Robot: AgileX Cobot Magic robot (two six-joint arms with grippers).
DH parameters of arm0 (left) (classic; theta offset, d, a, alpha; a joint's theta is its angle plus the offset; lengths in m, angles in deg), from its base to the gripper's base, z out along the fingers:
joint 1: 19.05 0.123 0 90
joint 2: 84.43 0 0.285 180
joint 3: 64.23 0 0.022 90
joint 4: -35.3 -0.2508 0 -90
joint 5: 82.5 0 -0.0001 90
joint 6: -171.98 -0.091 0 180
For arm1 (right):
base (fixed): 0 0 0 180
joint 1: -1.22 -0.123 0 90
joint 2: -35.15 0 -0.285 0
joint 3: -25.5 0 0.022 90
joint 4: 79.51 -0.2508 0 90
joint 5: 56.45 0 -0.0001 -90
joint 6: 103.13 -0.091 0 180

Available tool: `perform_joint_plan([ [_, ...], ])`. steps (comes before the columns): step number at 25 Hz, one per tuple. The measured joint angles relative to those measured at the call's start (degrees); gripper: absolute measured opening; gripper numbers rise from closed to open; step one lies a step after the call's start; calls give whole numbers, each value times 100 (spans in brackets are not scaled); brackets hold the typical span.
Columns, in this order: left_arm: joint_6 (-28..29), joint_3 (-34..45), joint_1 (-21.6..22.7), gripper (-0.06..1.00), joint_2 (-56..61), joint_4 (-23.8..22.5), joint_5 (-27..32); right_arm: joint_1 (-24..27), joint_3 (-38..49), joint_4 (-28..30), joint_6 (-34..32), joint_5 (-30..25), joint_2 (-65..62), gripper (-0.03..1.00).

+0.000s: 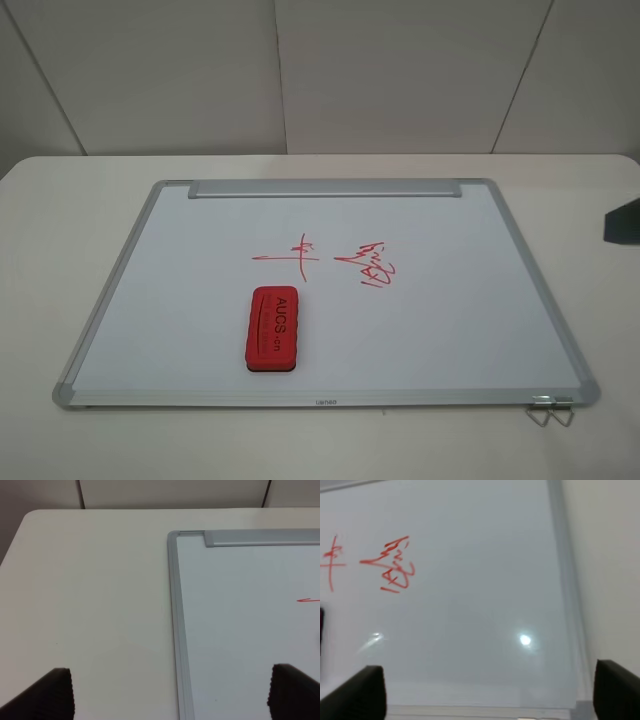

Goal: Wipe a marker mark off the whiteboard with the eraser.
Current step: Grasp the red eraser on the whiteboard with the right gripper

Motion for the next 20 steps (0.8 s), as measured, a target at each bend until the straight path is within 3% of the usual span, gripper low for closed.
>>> perform_joint_plan([
  [4,0,0,0,77,0,6,0,-1384,-500,-5,-604,438,1697,74],
  [8,0,0,0,77,0,6,0,-2459,-1338,29,-1179,659,3424,74],
  [14,0,0,0,77,0,1,0,-3559,-2878,35,-1534,437,5577,74],
  [20,0,0,0,77,0,1,0,-4243,-3862,22,-2050,466,6450,74],
])
